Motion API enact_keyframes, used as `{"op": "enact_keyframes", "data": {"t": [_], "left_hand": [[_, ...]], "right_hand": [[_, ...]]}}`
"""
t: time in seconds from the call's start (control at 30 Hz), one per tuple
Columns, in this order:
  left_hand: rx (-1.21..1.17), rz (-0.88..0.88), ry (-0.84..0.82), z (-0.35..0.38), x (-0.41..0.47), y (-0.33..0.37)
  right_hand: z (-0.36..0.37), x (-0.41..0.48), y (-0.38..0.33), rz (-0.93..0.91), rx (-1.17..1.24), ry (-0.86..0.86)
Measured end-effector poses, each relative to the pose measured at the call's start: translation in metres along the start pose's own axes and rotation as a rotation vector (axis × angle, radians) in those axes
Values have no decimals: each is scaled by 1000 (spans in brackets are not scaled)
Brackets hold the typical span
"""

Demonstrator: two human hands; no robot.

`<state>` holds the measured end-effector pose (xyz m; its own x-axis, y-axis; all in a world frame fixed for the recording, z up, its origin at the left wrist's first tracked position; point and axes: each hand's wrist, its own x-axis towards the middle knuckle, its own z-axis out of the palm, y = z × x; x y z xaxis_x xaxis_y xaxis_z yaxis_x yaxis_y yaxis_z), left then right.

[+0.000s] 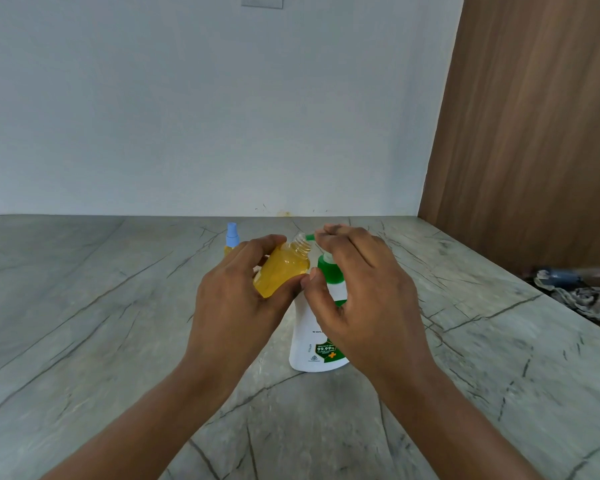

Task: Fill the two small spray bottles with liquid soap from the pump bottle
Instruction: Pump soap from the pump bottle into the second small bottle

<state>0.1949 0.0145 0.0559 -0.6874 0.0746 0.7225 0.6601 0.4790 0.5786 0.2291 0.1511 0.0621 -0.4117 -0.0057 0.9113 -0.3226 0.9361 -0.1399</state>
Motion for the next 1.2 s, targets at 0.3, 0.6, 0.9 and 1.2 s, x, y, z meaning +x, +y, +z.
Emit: {"op": "enact_keyframes", "data": {"t": [0.3, 0.6, 0.9, 1.2], "left_hand": [[11, 1, 7, 2, -2, -5], [16, -31, -2, 3, 2, -9], [-164, -145, -14, 6, 0, -10], [-324, -228, -50, 3, 3, -11]], "right_hand": [[5, -4, 1, -27, -32, -11], [6, -2, 8, -65, -32, -7], [2, -2, 5, -82, -56, 2], [3, 1, 8, -8, -26, -34]]}}
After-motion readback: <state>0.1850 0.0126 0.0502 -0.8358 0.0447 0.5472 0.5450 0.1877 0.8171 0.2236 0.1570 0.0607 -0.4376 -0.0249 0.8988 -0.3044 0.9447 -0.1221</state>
